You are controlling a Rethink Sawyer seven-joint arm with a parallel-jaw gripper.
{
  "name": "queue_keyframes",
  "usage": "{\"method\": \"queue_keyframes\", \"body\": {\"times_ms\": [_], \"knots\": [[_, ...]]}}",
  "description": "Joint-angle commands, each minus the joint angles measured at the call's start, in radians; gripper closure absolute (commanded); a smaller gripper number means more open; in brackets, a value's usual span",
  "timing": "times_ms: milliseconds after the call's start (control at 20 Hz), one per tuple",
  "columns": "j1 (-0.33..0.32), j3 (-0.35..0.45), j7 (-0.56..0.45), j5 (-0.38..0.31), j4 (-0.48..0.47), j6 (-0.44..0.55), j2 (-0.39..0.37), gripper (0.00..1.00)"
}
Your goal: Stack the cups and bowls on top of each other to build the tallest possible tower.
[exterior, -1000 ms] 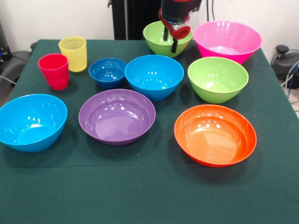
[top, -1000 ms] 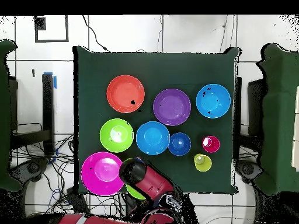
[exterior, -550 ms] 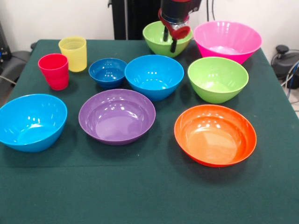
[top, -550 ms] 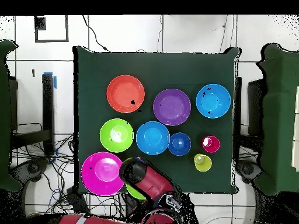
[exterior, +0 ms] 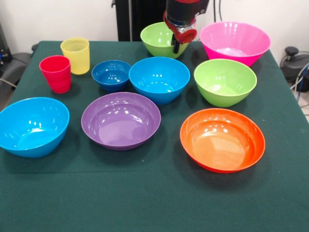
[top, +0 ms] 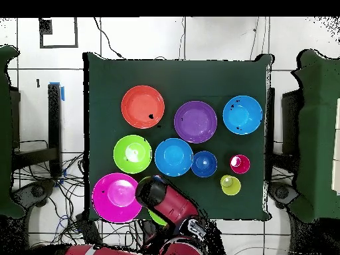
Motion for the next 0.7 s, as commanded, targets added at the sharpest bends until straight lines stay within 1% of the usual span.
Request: {"method": "queue_keyframes", "body": {"times_ms": [50, 350, 500, 700], "knots": [[0.008, 0.057, 0.138, -0.01, -0.043, 0.013, 0.026, 1.0], [0.002, 0.057, 0.132, -0.014, -0.038, 0.02, 0.019, 1.0], [-0.003, 0.067, 0.131, -0.024, -0.018, -0.01, 0.017, 1.0], [0.0, 0.068, 0.132, -0.033, 0.012, -0.016, 0.002, 1.0]]}}
